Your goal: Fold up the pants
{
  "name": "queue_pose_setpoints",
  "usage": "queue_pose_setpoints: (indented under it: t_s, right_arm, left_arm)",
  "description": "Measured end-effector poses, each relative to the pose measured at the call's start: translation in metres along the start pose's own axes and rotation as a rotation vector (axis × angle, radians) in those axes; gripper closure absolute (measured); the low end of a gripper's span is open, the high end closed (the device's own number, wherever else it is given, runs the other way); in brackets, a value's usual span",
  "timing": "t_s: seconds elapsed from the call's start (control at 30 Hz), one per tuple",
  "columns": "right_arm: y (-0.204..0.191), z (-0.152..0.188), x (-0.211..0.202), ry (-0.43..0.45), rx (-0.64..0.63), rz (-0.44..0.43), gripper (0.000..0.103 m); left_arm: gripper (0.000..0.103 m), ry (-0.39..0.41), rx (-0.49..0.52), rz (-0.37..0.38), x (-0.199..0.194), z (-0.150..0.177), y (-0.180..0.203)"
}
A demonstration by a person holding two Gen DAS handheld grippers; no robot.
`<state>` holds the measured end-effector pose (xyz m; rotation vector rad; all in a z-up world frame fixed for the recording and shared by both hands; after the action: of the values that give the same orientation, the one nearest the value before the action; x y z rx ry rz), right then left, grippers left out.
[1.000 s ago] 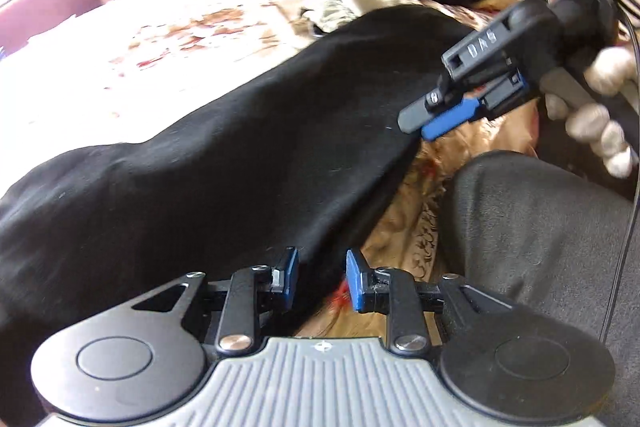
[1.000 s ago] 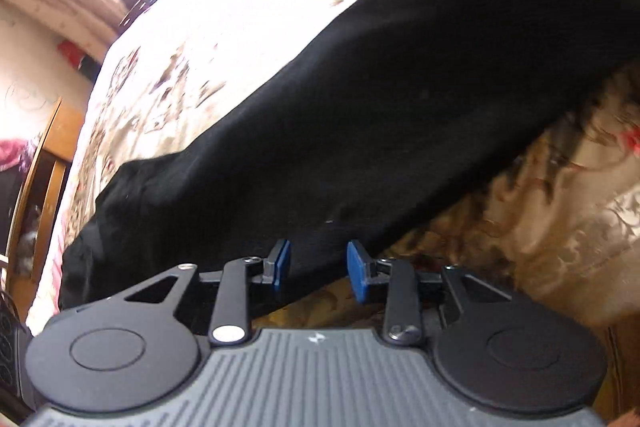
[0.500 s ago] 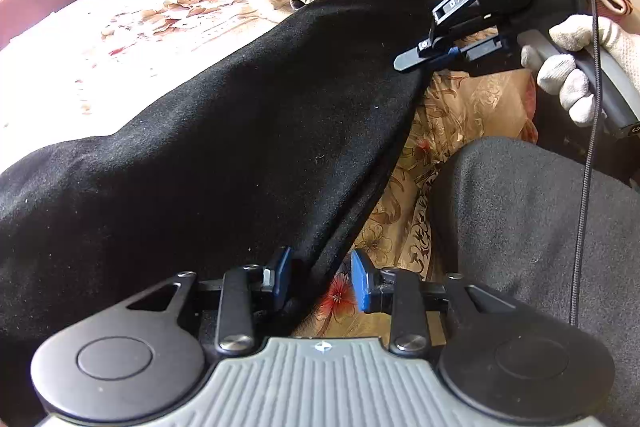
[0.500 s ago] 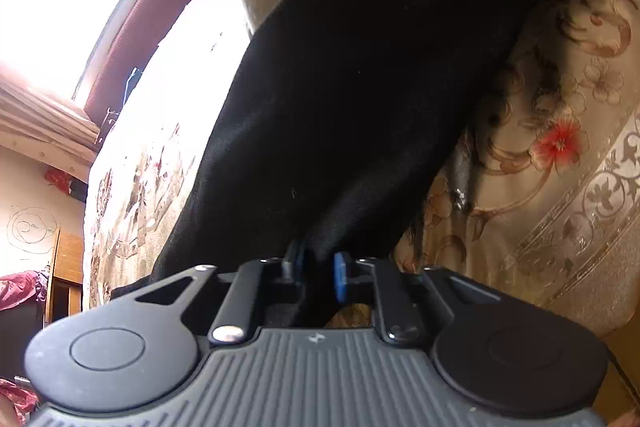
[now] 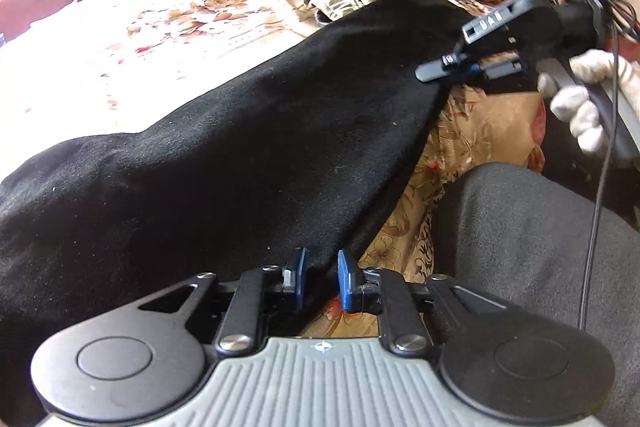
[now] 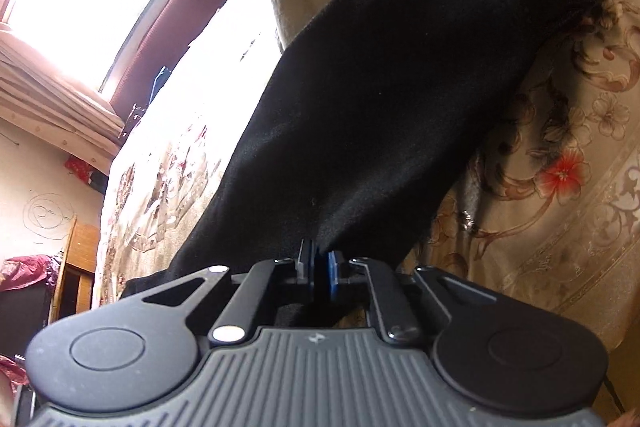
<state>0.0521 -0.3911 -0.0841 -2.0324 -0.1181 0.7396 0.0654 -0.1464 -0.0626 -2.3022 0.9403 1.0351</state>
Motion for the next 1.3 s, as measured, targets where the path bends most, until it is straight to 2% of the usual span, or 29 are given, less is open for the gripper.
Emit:
queue_pose_setpoints:
  t_s: [0.03, 0.1, 0.2, 0.33, 0.47, 0.57, 0.63, 0.73, 0.83, 0.93, 1.03, 1.1, 1.17, 1.3]
  right_arm:
    - [-0.002, -0.003, 0.000, 0.001, 0.002, -0.014, 0.092]
    - [0.001, -0.004, -0.001, 0.003, 0.013, -0.011, 0.092]
    - [0.007, -0.001, 0.000, -0.002, 0.033, 0.000, 0.092]
    - [0.003, -0.002, -0.003, 0.025, 0.037, -0.025, 0.097]
    - [-0.004, -0.007, -0.005, 0.031, 0.024, -0.051, 0.098]
    - [-0.004, -0.008, -0.002, 0.030, 0.020, -0.047, 0.098]
    - [-0.004, -0.010, 0.000, 0.036, 0.035, -0.057, 0.098]
    - [-0.006, -0.010, -0.009, 0.044, 0.042, -0.070, 0.098]
    - [-0.011, -0.008, -0.016, 0.051, 0.039, -0.083, 0.099]
    - [-0.009, -0.006, -0.020, 0.057, 0.033, -0.087, 0.099]
    - [0.011, 0.001, -0.011, 0.026, 0.071, -0.028, 0.099]
    - [0.013, 0.004, -0.008, 0.002, 0.046, -0.007, 0.098]
    - [0.008, 0.007, -0.012, -0.038, -0.025, 0.067, 0.092]
    - [-0.022, 0.013, -0.035, -0.051, -0.265, 0.201, 0.092]
  left_arm:
    - [0.061, 0.003, 0.017, -0.013, 0.001, 0.001, 0.002]
    - [0.057, 0.001, 0.035, -0.043, 0.008, 0.002, 0.003]
    - [0.057, -0.013, 0.009, -0.055, 0.019, 0.002, 0.000]
    - [0.070, -0.013, -0.034, -0.041, 0.017, -0.002, -0.004]
    - [0.071, -0.022, -0.064, 0.011, 0.007, -0.004, -0.007]
    - [0.072, -0.030, -0.066, 0.015, 0.007, -0.004, -0.009]
    - [0.080, -0.036, -0.093, 0.031, 0.008, -0.004, -0.012]
    - [0.083, -0.031, -0.056, 0.027, 0.006, -0.004, -0.007]
    - [0.084, -0.016, 0.022, 0.017, -0.002, -0.003, 0.003]
    - [0.084, -0.038, 0.075, 0.005, 0.005, 0.004, 0.010]
    - [0.084, -0.052, 0.077, 0.012, 0.008, 0.009, 0.013]
    - [0.084, -0.039, 0.073, 0.045, -0.004, 0.010, 0.014]
    - [0.084, -0.027, 0.055, 0.039, -0.018, 0.012, 0.007]
    - [0.081, -0.005, -0.001, 0.014, -0.045, 0.015, -0.018]
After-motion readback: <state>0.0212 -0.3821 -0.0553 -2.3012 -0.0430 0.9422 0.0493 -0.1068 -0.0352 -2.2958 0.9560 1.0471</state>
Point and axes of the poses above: each gripper's, at about its wrist camera, not at the fingertips, and x roughly the way its jaws point, y to its right, z to its underside, the point moved 9 cm from there along x, roughly the way its jaws point, and after that the axes turned 12 degrees about -z, right-handed, at the moved point
